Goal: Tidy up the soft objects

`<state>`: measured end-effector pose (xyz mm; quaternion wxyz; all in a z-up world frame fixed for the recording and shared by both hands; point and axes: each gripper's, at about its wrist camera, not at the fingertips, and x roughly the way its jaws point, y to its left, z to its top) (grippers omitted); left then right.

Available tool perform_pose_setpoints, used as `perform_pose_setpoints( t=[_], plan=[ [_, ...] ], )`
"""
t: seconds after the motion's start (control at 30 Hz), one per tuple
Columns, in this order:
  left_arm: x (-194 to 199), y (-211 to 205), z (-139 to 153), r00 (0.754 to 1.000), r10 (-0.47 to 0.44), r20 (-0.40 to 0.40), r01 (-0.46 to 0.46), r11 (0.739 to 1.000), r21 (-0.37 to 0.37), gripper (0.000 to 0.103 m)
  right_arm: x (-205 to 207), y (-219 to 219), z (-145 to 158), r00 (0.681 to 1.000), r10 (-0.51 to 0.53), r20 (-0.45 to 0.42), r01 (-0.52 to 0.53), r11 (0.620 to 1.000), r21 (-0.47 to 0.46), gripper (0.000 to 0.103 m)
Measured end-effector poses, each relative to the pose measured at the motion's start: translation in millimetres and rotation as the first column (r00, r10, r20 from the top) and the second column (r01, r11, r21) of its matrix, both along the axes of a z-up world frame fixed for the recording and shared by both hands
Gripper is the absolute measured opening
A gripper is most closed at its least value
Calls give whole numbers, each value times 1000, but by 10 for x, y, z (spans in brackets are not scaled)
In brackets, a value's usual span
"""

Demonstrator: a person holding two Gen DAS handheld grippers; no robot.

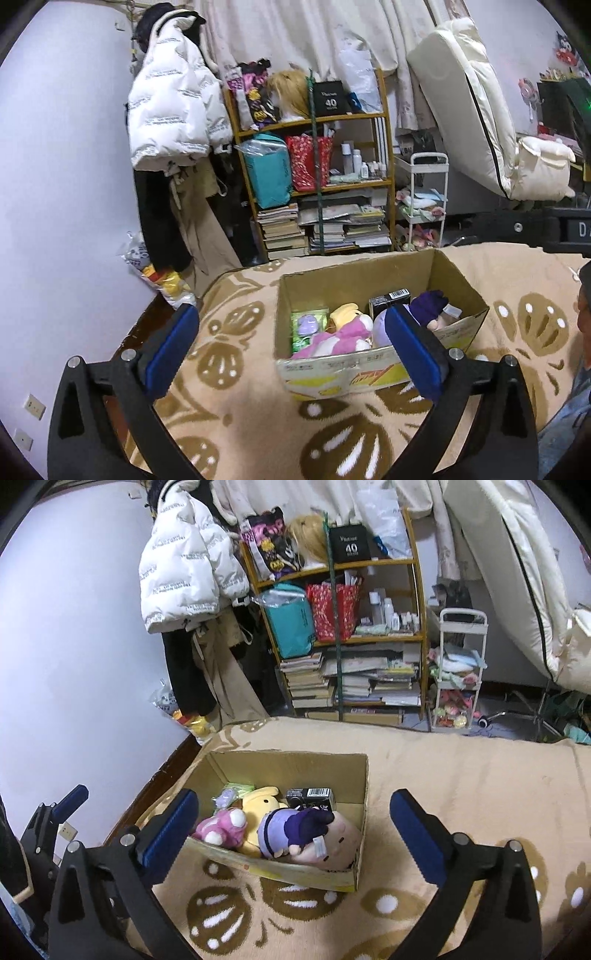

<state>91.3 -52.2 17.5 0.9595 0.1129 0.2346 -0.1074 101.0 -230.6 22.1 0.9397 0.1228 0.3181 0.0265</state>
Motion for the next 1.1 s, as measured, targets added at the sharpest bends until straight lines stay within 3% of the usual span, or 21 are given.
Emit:
perform_pose_setpoints(
  t=[0.37,0.67,0.87,1.1],
  plan=[
    [-514,280,362,997,64,47,-63,998,-17,100,-584,33,297,997,-11,77,16,998,-60,103],
    [-824,387,439,992,100,76,-98,995,-25,101,-977,66,413,985,-21,172,38,995,-97,103],
    [-894,368,368,988,112,110,-111,994,-12,101,-1093,107,331,972,-15,234,43,993,-114,103],
    [-804,410,208,992,112,66,-110,993,-33,101,-1050,132,101,973,-13,230,46,989,-138,103]
  ],
)
